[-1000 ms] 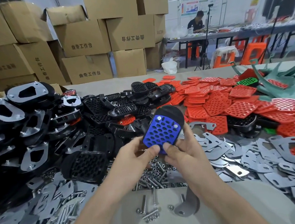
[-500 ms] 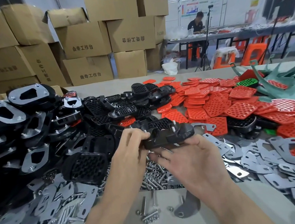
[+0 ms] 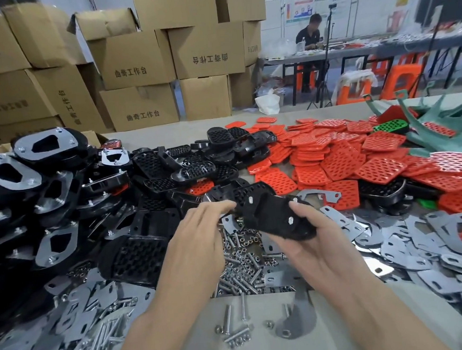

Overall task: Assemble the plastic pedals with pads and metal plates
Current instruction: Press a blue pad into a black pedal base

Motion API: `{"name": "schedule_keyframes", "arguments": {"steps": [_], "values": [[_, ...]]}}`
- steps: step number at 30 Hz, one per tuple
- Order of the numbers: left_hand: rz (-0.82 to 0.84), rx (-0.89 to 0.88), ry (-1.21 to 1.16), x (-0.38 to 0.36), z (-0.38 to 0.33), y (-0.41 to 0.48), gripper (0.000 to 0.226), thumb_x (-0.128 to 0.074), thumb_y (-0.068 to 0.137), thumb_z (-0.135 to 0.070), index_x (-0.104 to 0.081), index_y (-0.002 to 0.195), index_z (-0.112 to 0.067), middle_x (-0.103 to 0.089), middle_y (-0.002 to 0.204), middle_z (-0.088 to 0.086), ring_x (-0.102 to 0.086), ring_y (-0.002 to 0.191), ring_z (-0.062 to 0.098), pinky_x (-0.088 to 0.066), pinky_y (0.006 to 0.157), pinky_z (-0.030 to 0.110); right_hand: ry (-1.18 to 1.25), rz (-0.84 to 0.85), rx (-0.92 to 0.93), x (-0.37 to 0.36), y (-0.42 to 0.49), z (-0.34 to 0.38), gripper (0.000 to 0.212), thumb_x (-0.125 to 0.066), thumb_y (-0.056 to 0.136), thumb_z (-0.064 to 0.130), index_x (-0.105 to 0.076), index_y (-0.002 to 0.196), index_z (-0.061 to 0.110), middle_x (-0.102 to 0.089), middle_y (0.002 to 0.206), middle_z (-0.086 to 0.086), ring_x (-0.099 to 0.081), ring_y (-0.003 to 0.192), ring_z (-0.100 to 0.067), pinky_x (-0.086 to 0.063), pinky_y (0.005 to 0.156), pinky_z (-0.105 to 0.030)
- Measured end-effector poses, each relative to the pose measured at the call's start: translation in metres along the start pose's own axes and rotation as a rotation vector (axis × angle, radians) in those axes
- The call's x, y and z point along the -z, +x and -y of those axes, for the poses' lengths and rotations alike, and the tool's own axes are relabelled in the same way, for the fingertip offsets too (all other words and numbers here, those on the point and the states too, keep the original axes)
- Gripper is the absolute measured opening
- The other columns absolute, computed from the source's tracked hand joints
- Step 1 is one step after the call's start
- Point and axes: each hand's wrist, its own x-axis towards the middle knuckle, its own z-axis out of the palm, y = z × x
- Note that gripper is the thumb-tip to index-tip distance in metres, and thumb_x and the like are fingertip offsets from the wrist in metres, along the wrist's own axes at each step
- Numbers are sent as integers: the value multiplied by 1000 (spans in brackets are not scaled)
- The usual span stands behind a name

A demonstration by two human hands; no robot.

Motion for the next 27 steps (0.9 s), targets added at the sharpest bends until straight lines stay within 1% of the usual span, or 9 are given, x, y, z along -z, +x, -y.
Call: {"name": "schedule_keyframes", "arguments": {"steps": [4,7,9,13,16,19,21,24,27], "values": [[86,153,11,1,1,0,26,-41,103,-26,-55,123,-34,-56,100,-26,-52,101,0,-45,86,26,60,-105,87,6,4,10,47,-67,72,1,-59,118,-8,-73,113,-27,-75,100,-38,-57,87,-57],[201,134,26,-2,-2,-3,24,-41,105,-31,-58,121,-35,-46,92,-35,-51,100,-2,-44,90,23,84,-118,104,7,3,11,48,-67,72,0,-58,119,-6,-73,112,-28,-75,97,-40,-61,81,-56],[268,89,33,-5,-5,-5,24,-41,105,-33,-59,122,-35,-48,96,-35,-48,103,-6,-38,91,16,96,-125,114,6,4,11,48,-67,74,1,-58,120,-7,-73,111,-28,-75,98,-40,-62,80,-54],[332,19,36,-7,-11,-4,25,-41,104,-38,-60,119,-38,-54,107,-31,-39,102,-11,-31,91,12,92,-162,140,8,8,14,40,-61,90,0,-56,128,-7,-73,115,-26,-72,107,-39,-57,93,-56],[389,52,5,3,-13,-3,24,-40,104,-43,-58,120,-42,-51,102,-34,-38,106,-16,-32,93,6,110,-170,156,7,6,17,46,-65,79,0,-57,123,-7,-74,111,-26,-74,101,-38,-62,80,-54],[386,75,-17,19,-18,-12,27,-34,101,-52,-52,122,-49,-46,109,-40,-33,113,-22,-30,96,3,125,-149,156,7,4,17,52,-67,73,1,-57,123,-7,-74,112,-27,-74,99,-39,-61,79,-58],[364,58,38,37,-25,-28,34,-27,99,-62,-48,124,-52,-42,122,-41,-32,119,-20,-28,97,2,127,-146,148,8,3,17,51,-67,73,1,-57,122,-6,-74,112,-27,-75,99,-39,-60,81,-58],[249,-36,70,68,-21,-65,40,-32,99,-61,-57,123,-39,-55,122,-27,-47,112,-5,-36,93,12,97,-175,136,10,4,17,44,-66,81,1,-57,124,-6,-74,113,-26,-73,105,-39,-58,93,-58],[304,13,103,94,-15,-105,48,-28,94,-74,-57,121,-46,-55,125,-22,-51,110,9,-28,106,16,37,-196,128,12,6,16,27,-60,95,1,-58,121,-6,-74,112,-24,-74,104,-36,-59,92,-56]]}}
